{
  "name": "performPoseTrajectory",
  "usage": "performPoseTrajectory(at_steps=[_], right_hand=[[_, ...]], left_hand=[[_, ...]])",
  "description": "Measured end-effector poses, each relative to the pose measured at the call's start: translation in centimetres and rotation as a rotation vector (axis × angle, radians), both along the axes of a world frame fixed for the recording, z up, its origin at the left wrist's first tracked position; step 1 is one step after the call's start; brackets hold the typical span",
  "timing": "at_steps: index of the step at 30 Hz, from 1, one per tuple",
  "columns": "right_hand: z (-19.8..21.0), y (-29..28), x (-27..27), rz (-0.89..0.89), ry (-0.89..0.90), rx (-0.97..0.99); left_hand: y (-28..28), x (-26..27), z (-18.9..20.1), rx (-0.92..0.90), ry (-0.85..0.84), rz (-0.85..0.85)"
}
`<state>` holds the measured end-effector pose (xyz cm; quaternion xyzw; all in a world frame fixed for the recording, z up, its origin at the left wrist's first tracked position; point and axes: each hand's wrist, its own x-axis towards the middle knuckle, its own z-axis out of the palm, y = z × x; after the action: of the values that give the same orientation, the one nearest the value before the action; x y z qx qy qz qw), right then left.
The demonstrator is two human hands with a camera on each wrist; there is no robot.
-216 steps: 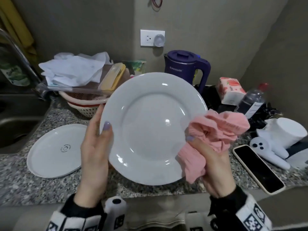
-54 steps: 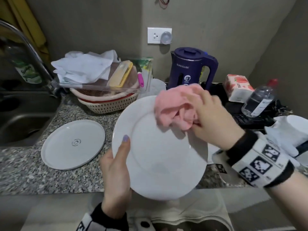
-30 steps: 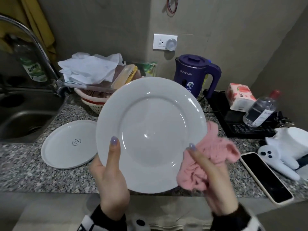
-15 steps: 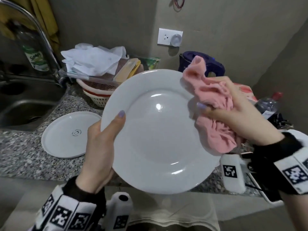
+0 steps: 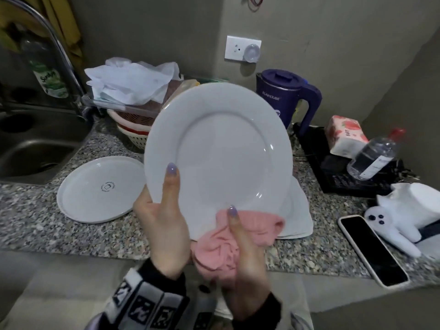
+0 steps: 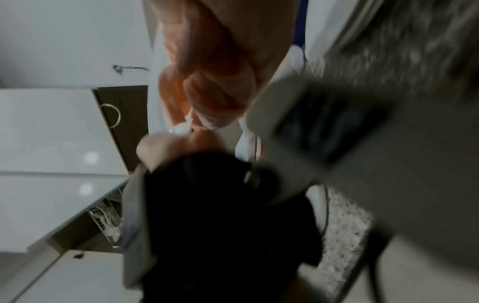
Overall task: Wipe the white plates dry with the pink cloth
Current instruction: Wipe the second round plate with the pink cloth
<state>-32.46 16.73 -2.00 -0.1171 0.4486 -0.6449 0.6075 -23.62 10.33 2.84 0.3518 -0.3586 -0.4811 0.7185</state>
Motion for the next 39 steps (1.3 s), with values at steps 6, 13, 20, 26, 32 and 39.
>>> performPoseTrajectory(at_steps=[6, 13, 20, 26, 32, 39], right_hand=[[3.0, -2.5, -4.9, -0.140, 0.143, -0.340], [7.3, -3.2, -10.4, -0.119, 0.416, -0.390], [6.0, -3.4, -5.0, -0.427, 0.178, -0.423], [3.7, -3.5, -3.8, -0.325, 0.010, -0.277], [7.6, -2.6, -9.3, -0.198, 0.320, -0.454], [5.8, -2.5, -5.0, -0.459, 0.206, -0.375]], left_hand=[[-0.8, -1.7, -0.3, -0.076, 0.013, -0.105], [-6.3, 1.1, 3.8, -0.261, -0.236, -0.278], [-3.6, -2.4, 1.1, -0.071, 0.055, -0.017], [-0.6, -2.9, 0.9, -0.113, -0.021, -0.051], [-6.0, 2.7, 4.0, -0.317, -0.371, -0.256], [-3.2, -1.8, 1.1, -0.225, -0.151, 0.143]])
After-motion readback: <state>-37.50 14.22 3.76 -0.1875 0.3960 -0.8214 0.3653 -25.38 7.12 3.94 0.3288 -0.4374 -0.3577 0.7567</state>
